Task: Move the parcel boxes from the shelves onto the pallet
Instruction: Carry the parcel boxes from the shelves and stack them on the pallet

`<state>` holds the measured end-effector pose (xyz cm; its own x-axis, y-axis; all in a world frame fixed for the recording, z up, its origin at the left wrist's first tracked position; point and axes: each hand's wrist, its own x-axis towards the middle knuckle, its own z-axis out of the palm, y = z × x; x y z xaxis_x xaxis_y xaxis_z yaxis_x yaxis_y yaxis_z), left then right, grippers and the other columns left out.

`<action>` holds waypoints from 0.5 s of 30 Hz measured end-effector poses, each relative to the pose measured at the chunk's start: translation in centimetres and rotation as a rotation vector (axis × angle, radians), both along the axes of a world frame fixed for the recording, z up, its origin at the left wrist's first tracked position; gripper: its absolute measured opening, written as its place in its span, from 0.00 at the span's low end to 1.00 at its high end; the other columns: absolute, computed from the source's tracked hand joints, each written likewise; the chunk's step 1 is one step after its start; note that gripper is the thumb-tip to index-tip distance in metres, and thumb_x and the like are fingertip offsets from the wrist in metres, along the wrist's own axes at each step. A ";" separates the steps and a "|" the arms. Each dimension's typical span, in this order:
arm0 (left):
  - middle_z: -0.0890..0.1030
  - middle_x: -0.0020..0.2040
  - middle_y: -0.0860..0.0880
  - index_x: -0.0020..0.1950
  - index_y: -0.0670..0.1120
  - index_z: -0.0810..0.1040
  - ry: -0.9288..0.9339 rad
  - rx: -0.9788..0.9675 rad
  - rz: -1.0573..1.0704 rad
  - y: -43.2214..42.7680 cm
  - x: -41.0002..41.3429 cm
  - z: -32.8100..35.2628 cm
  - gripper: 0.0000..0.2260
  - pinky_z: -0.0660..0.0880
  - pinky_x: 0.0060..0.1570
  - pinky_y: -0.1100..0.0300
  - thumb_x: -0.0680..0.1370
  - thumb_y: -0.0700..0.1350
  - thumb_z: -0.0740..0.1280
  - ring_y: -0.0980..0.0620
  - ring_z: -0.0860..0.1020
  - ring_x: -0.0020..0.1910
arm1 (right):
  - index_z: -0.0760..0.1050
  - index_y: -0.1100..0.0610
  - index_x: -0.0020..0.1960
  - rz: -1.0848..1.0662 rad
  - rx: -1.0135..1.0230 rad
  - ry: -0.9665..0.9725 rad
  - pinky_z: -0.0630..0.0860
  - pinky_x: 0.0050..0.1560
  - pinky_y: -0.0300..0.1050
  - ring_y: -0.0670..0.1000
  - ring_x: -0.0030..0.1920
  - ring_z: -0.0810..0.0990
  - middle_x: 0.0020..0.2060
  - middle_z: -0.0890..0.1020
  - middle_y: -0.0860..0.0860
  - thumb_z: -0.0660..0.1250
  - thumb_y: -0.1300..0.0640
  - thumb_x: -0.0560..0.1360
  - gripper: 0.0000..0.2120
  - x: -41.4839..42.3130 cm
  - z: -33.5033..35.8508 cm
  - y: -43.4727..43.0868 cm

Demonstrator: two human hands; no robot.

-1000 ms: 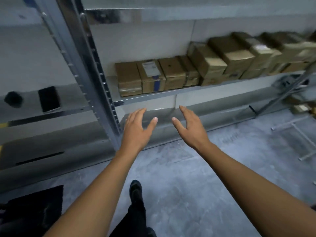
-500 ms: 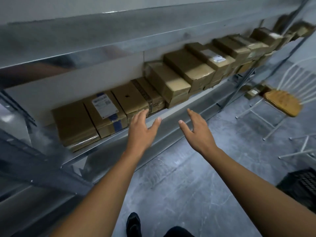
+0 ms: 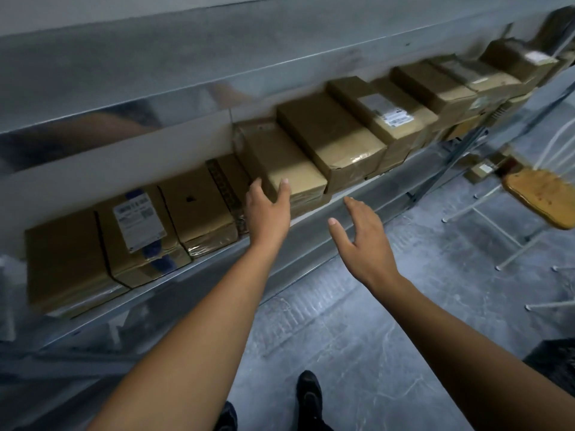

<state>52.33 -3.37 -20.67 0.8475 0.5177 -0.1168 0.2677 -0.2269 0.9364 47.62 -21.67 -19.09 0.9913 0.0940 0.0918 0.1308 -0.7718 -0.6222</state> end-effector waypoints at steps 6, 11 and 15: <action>0.72 0.75 0.39 0.78 0.41 0.67 0.018 -0.039 0.195 -2.5 2.7 -1.0 0.31 0.66 0.70 0.53 0.82 0.57 0.68 0.40 0.70 0.74 | 0.64 0.52 0.82 0.087 0.015 0.003 0.63 0.80 0.54 0.50 0.81 0.62 0.80 0.69 0.50 0.59 0.37 0.84 0.31 3.5 -0.1 -2.4; 0.66 0.79 0.41 0.82 0.43 0.63 0.013 -0.089 0.271 -3.7 3.3 -1.3 0.30 0.64 0.69 0.57 0.83 0.54 0.66 0.42 0.68 0.76 | 0.64 0.53 0.82 0.139 0.050 0.007 0.63 0.80 0.52 0.50 0.81 0.62 0.79 0.69 0.50 0.59 0.38 0.84 0.31 4.6 -0.5 -3.2; 0.61 0.83 0.46 0.84 0.50 0.58 -0.040 -0.121 0.272 -3.8 1.0 -1.9 0.29 0.59 0.69 0.61 0.85 0.53 0.63 0.47 0.62 0.80 | 0.63 0.53 0.82 0.180 0.122 0.043 0.63 0.79 0.52 0.50 0.80 0.62 0.79 0.68 0.50 0.59 0.38 0.84 0.32 5.1 -0.6 -2.4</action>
<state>53.31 -7.21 -22.55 0.6847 0.7109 -0.1605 0.2656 -0.0383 0.9633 52.74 -24.08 -19.66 0.9628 0.2605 0.0716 0.2311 -0.6569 -0.7177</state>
